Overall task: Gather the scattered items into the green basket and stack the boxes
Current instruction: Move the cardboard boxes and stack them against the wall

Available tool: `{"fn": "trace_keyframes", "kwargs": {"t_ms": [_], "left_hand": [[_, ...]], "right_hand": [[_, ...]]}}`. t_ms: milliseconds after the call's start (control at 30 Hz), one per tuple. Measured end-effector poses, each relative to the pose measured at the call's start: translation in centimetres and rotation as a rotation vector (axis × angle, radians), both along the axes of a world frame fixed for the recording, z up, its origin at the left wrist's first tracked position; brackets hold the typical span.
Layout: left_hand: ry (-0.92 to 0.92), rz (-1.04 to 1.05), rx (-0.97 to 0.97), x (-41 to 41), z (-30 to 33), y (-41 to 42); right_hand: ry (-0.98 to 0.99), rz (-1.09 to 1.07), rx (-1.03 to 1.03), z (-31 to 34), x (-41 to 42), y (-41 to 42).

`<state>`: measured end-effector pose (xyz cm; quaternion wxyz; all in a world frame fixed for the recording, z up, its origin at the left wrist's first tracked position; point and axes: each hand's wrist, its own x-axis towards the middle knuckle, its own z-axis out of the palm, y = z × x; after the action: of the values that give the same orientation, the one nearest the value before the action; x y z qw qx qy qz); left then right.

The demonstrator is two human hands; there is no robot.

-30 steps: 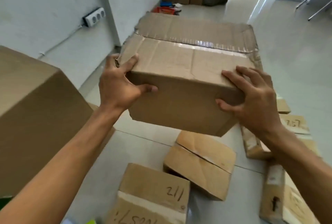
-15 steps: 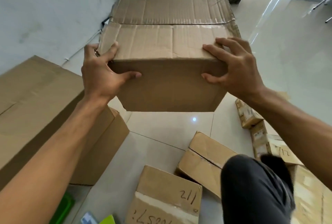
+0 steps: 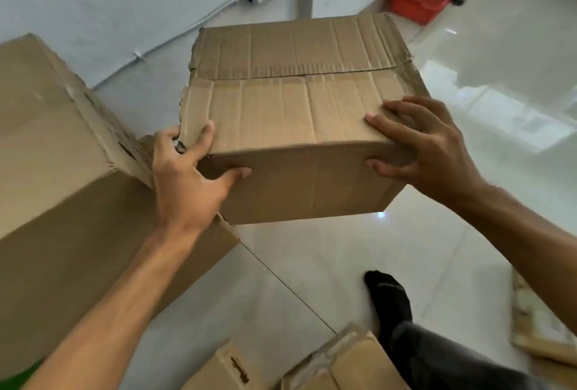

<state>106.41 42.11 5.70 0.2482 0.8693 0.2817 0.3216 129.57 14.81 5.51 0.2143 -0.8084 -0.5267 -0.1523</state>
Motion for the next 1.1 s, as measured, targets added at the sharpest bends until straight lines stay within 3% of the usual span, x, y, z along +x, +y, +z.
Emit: {"fn": "trace_keyframes", "kwargs": {"t_ms": [567,633,733,800,933,1100], "left_hand": [[0.024,0.443,0.127,4.7,-12.7,0.6],[0.066,0.520,0.049,4.9,-15.0,0.4],[0.138,0.510,0.008,4.4,-18.9,-0.7],[0.132,0.505,0.007,3.7,-20.6,-0.9],[0.158,0.499,-0.080,3.4,-20.4,0.6],[0.219,0.471,-0.117,3.0,-18.6,0.0]], "right_hand": [[0.073,0.301,0.036,-10.6,11.5,13.9],[0.110,0.237,-0.091,-12.9,10.8,16.4],[0.341,0.055,-0.490,-17.5,7.4,18.8],[0.420,0.057,-0.578,-19.9,5.0,19.4],[0.378,0.059,-0.509,-19.5,4.3,19.5],[0.339,-0.038,-0.258,-17.1,3.8,16.8]]}}
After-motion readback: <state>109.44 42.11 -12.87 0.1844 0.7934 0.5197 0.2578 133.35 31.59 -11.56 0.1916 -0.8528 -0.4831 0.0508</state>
